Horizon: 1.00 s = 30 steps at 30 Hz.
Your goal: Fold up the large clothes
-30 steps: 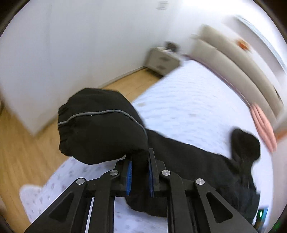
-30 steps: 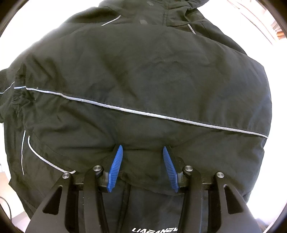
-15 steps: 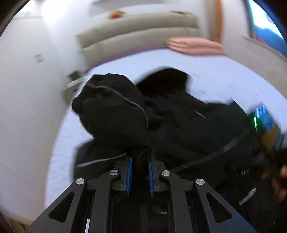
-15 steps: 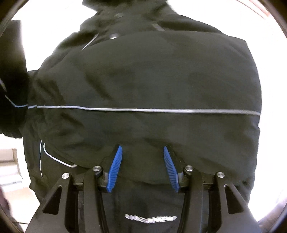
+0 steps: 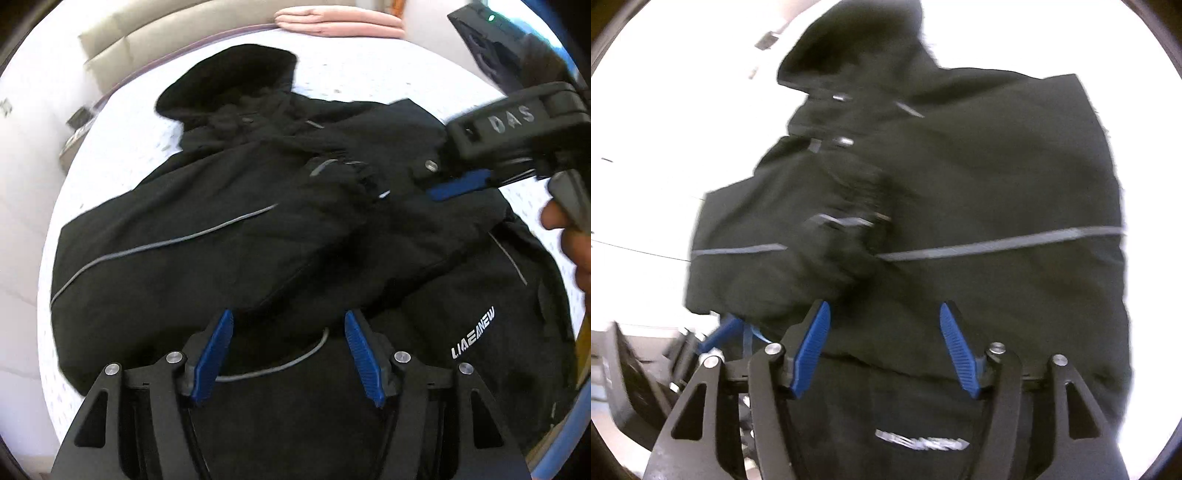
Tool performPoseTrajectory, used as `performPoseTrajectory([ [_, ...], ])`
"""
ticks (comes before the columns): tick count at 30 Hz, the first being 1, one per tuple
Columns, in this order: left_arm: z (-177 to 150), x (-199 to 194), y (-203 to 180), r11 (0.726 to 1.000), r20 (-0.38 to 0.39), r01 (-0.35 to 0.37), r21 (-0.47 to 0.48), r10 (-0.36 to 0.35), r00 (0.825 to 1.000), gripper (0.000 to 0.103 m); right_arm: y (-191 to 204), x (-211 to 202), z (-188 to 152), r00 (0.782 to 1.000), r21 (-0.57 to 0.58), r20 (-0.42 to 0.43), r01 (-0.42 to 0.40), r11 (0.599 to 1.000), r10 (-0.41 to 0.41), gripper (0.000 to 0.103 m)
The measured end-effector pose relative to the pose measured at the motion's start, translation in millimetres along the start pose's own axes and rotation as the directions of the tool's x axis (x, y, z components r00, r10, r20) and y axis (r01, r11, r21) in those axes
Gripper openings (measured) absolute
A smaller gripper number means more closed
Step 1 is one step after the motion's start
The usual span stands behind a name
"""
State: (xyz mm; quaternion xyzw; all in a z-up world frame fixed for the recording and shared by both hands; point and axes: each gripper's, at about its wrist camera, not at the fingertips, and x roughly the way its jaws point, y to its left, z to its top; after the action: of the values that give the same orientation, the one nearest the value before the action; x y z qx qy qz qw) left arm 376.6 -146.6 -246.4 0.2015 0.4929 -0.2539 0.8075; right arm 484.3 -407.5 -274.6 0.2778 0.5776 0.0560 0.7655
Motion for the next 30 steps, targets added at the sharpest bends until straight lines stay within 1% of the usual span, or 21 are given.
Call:
performPoseTrajectory([
  [1, -1, 0, 2, 1.0, -0.002, -0.004, -0.02, 0.004, 1.0, 0.065, 0, 6, 7, 1.0, 0.011, 0.009, -0.024, 1.0, 0.024, 0.066],
  [2, -2, -2, 7, 0.999, -0.006, -0.007, -0.043, 0.006, 1.0, 0.065, 4, 13, 11, 0.999, 0.023, 0.016, -0.035, 0.999, 0.034, 0.066],
  [4, -3, -4, 18, 0.996, -0.002, -0.019, -0.085, 0.019, 1.0, 0.065, -1, 24, 22, 0.998, 0.067, 0.028, -0.052, 0.996, 0.051, 0.066],
  [6, -6, -11, 27, 0.991, 0.008, -0.032, -0.127, 0.033, 0.999, 0.065, -7, 38, 27, 0.997, 0.117, 0.028, -0.075, 0.99, 0.072, 0.066],
  [8, -6, -13, 35, 0.986, 0.013, -0.036, -0.162, 0.039, 0.999, 0.065, -8, 54, 33, 0.993, 0.167, 0.009, -0.114, 0.979, 0.114, 0.066],
  [9, -5, -14, 39, 0.983, 0.014, -0.043, -0.177, 0.047, 0.999, 0.065, -7, 61, 33, 0.99, 0.186, -0.005, -0.14, 0.972, 0.144, 0.063],
  [10, -4, -15, 43, 0.98, 0.017, -0.054, -0.191, 0.058, 0.998, 0.065, -5, 65, 32, 0.988, 0.186, -0.012, -0.151, 0.971, 0.156, 0.048],
  [11, -3, -16, 47, 0.978, 0.02, -0.065, -0.2, 0.07, 0.997, 0.065, -1, 67, 31, 0.989, 0.175, -0.019, -0.143, 0.974, 0.148, 0.043],
  [12, -2, -19, 52, 0.974, 0.027, -0.086, -0.211, 0.093, 0.995, 0.065, 8, 63, 30, 0.993, 0.14, -0.008, -0.113, 0.984, 0.116, 0.039],
  [13, 1, -21, 58, 0.971, 0.034, -0.1, -0.218, 0.11, 0.993, 0.065, 15, 58, 29, 0.995, 0.111, 0.004, -0.101, 0.989, 0.101, 0.034],
  [15, 7, -23, 68, 0.964, 0.048, -0.129, -0.233, 0.143, 0.989, 0.065, 29, 43, 26, 0.997, 0.054, 0.038, -0.071, 0.996, 0.069, 0.031],
  [17, 16, -22, 78, 0.957, 0.06, -0.156, -0.244, 0.175, 0.983, 0.065, 43, 20, 24, 0.996, 0.003, 0.083, -0.021, 1.0, 0.021, 0.03],
  [18, 19, -21, 81, 0.957, 0.06, -0.159, -0.244, 0.179, 0.982, 0.065, 48, 6, 23, 0.993, -0.022, 0.117, 0.012, 1.0, -0.01, 0.029],
  [20, 28, -19, 86, 0.957, 0.07, -0.151, -0.249, 0.173, 0.982, 0.065, 49, -31, 22, 0.978, -0.045, 0.194, 0.091, 0.995, -0.081, 0.029],
  [21, 32, -17, 88, 0.958, 0.077, -0.135, -0.253, 0.159, 0.984, 0.065, 46, -44, 23, 0.971, -0.04, 0.214, 0.114, 0.993, -0.103, 0.029],
  [23, 40, -10, 89, 0.962, 0.086, -0.095, -0.255, 0.12, 0.989, 0.065, 30, -79, 20, 0.941, -0.007, 0.277, 0.206, 0.978, -0.196, 0.029],
  [24, 43, -5, 89, 0.963, 0.082, -0.082, -0.256, 0.106, 0.991, 0.065, 23, -84, 19, 0.93, 0.006, 0.287, 0.237, 0.971, -0.229, 0.029],
  [25, 46, 3, 88, 0.965, 0.072, -0.054, -0.255, 0.074, 0.995, 0.065, 10, -90, 17, 0.916, 0.027, 0.286, 0.284, 0.958, -0.28, 0.03],
  [27, 49, 29, 83, 0.969, 0.01, 0.005, -0.247, -0.002, 1.0, 0.065, -13, -82, 16, 0.91, 0.065, 0.241, 0.332, 0.941, -0.338, 0.03],
  [29, 47, 60, 77, 0.972, -0.073, 0.003, -0.236, -0.02, 0.997, 0.056, -42, -48, 15, 0.903, 0.078, 0.163, 0.391, 0.917, -0.398, 0.03],
  [30, 44, 75, 75, 0.975, -0.104, -0.026, -0.219, 0.003, 0.995, 0.053, -50, -35, 15, 0.899, 0.071, 0.139, 0.409, 0.91, -0.415, 0.03],
])
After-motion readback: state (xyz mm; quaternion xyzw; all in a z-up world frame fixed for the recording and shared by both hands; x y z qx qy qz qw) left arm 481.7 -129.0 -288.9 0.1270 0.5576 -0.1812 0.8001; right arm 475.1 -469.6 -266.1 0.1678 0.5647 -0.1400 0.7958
